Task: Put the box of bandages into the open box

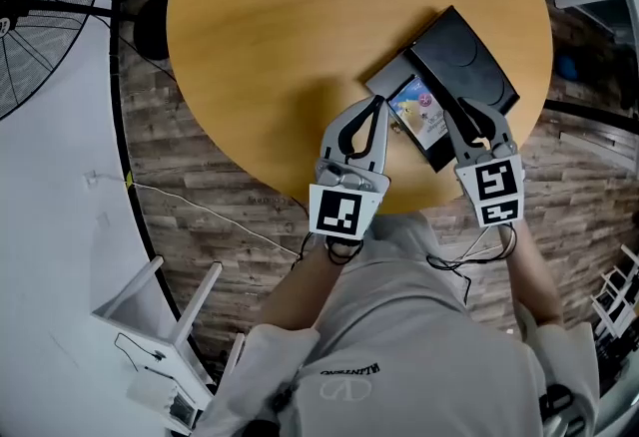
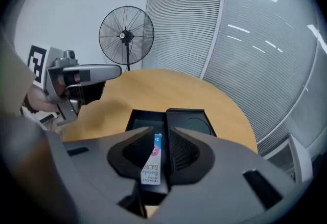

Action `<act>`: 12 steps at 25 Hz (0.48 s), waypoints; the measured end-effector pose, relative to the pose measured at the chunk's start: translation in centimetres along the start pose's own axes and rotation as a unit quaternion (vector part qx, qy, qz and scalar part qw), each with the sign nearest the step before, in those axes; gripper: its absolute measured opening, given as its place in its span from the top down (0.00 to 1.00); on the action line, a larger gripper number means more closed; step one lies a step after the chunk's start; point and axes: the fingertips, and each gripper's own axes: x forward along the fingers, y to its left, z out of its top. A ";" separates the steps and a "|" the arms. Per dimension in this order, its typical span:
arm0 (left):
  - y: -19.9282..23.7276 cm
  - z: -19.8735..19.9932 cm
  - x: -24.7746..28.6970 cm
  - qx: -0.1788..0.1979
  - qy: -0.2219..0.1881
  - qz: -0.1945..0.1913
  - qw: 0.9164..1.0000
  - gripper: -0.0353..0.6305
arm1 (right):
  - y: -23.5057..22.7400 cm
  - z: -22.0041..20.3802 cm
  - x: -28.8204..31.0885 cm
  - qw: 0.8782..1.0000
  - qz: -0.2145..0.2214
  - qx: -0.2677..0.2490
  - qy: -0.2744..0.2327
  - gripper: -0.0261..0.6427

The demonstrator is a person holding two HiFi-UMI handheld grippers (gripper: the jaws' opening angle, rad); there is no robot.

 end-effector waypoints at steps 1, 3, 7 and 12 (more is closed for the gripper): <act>-0.2 0.2 -0.1 0.000 -0.001 0.000 1.000 0.94 | -0.2 0.2 -0.4 1.000 -0.005 0.002 -0.007 0.82; -0.6 0.6 -0.4 0.000 -0.003 0.001 1.000 0.94 | -0.6 0.6 -1.3 1.000 -0.016 0.002 -0.022 0.87; -1.6 1.4 -1.3 -0.002 -0.006 0.006 1.000 0.94 | -1.4 0.9 -3.2 0.998 -0.027 0.015 -0.055 0.90; -2.4 2.6 -2.8 0.014 -0.007 0.017 1.000 0.94 | -2.7 2.4 -6.7 0.992 -0.045 0.026 -0.115 0.92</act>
